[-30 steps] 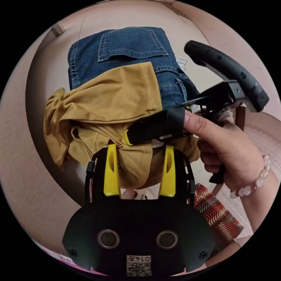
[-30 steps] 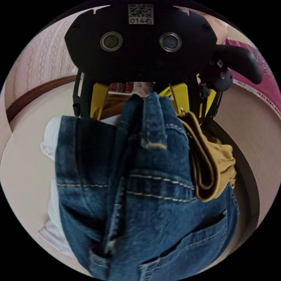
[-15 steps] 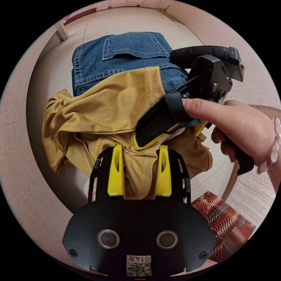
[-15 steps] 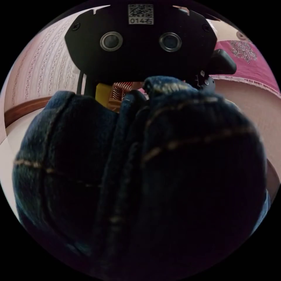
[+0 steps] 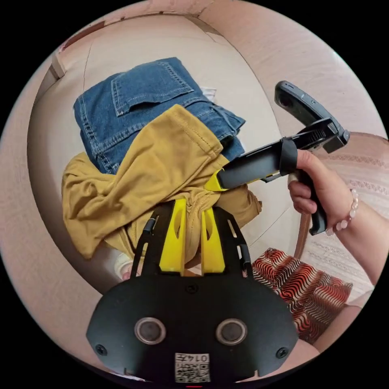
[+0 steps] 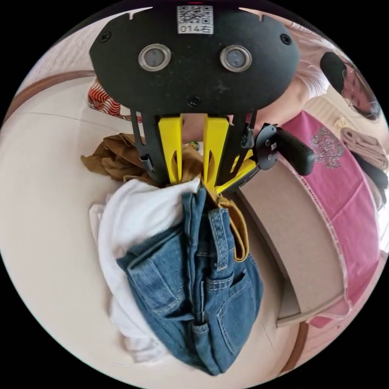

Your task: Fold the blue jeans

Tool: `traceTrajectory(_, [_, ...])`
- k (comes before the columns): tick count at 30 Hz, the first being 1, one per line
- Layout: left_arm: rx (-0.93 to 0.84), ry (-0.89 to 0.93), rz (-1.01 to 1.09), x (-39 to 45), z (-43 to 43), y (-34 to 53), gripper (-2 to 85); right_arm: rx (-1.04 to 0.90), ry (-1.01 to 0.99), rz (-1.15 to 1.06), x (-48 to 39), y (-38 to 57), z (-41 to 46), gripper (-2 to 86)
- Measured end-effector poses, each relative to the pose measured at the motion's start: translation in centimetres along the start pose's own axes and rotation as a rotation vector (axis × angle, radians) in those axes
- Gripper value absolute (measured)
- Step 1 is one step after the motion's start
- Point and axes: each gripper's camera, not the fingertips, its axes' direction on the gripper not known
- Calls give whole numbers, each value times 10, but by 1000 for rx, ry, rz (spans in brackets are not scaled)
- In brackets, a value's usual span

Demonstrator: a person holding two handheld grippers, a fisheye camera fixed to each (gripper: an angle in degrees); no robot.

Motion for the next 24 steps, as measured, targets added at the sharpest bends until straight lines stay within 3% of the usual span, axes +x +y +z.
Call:
traceTrajectory(8, [155,-11,186,83,-99,32,38,49,-330,-179,12,111,-83,70])
traceTrajectory(16, [520,-141,206,219,-241,139,37,23,-585,-510,-20,254,-161,63])
traceTrajectory(20, [663,-244,120,263,-296,201,35,-75,-596,-788,-83,318,-177,62])
traceTrajectory(24, [924,-450,48,303,-381,264,35,-187,-722,-1148,-188,366,-186,62])
